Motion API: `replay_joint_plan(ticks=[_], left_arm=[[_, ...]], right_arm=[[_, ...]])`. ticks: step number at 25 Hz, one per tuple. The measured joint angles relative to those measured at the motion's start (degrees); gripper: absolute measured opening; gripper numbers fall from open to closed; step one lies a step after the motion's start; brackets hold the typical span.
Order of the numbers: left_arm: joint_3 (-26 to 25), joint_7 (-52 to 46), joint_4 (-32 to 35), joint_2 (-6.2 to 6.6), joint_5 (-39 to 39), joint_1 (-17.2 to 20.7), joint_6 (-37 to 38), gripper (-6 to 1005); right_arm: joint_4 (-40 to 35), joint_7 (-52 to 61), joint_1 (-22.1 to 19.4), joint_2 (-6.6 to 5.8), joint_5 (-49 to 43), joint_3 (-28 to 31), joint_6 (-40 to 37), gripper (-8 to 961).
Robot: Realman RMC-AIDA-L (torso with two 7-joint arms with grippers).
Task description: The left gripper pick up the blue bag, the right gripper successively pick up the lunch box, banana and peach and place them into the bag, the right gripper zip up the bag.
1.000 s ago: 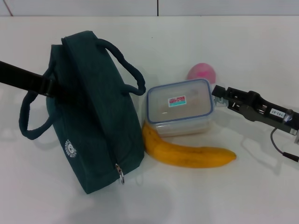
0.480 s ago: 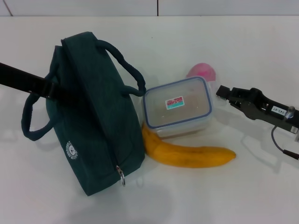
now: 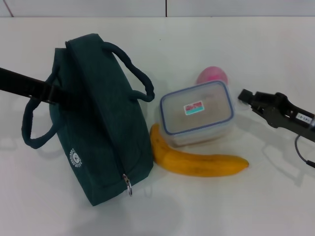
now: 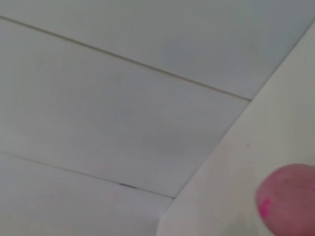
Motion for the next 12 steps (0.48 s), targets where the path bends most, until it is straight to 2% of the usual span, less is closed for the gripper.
replay_joint_plan(ticks=[7, 12], left_arm=[[-0.01, 0.19, -0.01, -0.22, -0.05, 0.36, -0.01, 41], [0.01, 0.23, -0.08, -0.25, -0.03, 0.36, -0.11, 41]], right_arm=[[0.0, 0.18, -2.9, -0.09, -0.09, -0.22, 2.29, 56], [-0.03, 0.04, -3.34, -0.03, -0.09, -0.48, 2.83, 55]])
